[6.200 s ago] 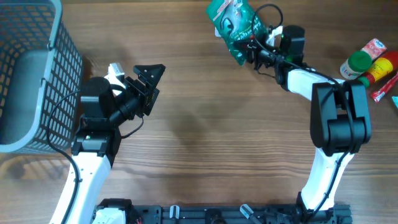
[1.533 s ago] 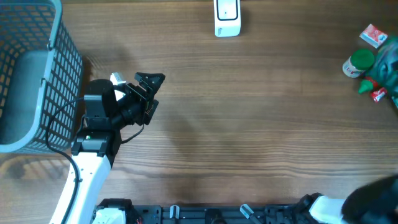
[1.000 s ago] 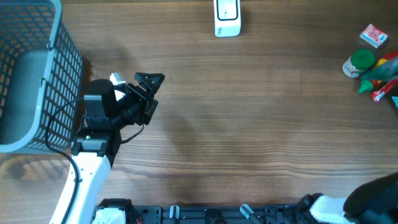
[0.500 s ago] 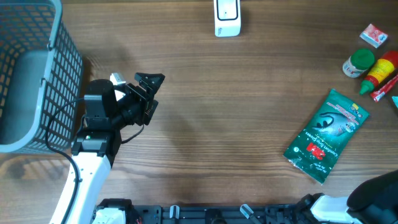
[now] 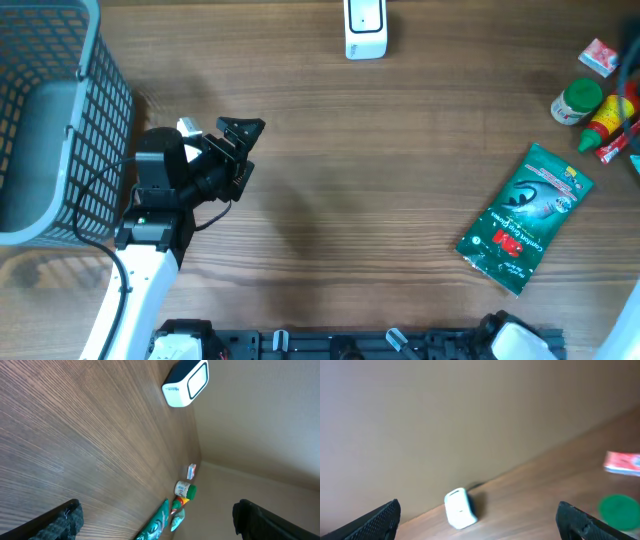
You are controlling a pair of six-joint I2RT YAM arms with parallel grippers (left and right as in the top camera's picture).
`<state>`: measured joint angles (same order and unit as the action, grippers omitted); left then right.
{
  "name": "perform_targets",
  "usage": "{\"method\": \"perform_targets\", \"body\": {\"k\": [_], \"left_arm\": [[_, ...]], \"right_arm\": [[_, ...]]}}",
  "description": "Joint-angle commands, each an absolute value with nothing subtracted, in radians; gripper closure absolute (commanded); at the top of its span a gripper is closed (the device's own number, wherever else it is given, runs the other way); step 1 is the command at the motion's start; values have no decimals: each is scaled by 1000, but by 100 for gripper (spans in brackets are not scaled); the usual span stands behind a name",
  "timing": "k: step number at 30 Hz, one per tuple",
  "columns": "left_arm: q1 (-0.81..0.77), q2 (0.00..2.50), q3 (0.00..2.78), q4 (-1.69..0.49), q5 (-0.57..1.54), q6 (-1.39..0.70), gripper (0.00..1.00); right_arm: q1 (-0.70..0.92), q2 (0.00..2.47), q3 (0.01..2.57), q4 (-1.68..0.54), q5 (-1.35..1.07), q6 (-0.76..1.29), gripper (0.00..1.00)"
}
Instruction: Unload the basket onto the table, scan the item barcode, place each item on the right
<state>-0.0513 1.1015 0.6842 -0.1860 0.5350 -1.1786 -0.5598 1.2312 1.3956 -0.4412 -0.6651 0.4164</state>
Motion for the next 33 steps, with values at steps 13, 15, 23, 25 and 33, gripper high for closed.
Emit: {"method": "perform_targets", "body": {"k": [13,15,23,25,33], "left_arm": [[-48,1100,687,-186,522,-1156,0],[-48,1100,687,-186,522,-1156,0],[-48,1100,687,-185,522,-1156,0],[-48,1100,687,-185,522,-1156,0],[-48,1100,687,-185,522,-1156,0]], "right_arm": [[-268,1047,1407,-889,-672,739,0],[-267,1055,1407,-907,-671,654,0],[-249,1054,1405,-988,-671,195,0],[-229,1047,1398,-979,-671,100,0],[-181,835,1171,-712,-667,-26,0]]}}
